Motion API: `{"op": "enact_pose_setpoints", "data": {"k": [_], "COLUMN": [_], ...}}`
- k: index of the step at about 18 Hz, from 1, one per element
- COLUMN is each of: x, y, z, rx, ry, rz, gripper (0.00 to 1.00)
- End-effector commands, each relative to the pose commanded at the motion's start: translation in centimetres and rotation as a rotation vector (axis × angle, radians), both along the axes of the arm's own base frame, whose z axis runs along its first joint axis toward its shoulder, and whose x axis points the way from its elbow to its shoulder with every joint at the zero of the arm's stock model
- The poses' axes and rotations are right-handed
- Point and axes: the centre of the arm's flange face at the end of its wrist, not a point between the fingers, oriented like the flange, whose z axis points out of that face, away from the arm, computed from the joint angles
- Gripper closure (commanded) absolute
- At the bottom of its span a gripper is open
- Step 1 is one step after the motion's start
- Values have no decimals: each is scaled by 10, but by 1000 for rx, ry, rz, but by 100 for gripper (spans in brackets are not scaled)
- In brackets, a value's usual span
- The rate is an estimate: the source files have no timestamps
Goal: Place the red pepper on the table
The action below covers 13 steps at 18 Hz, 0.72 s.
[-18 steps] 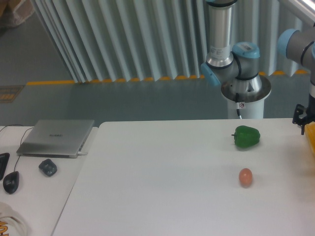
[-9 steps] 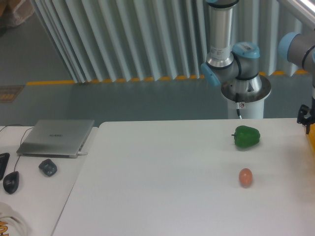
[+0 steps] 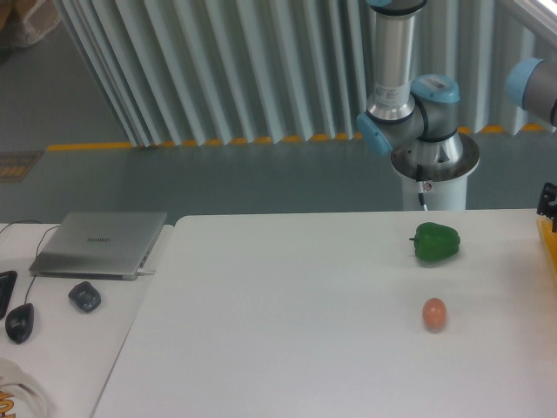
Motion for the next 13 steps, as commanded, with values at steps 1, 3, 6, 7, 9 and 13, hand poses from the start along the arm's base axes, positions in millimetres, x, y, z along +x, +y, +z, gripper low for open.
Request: {"op": "enact_pose_setpoints", "data": {"k": [1, 3, 6, 7, 9, 13], "x": [-3, -12, -21, -24, -26, -27], "y": [-3, -15, -18, -18, -19, -21], "z": [1, -3, -16, -17, -20, -33], "rx": [1, -4, -41, -54, -57, -74], "ry": [3, -5, -8, -3, -6, -32], "rz": [8, 31, 36, 32, 29, 16], "gripper": [0, 0, 0, 0, 0, 0]}}
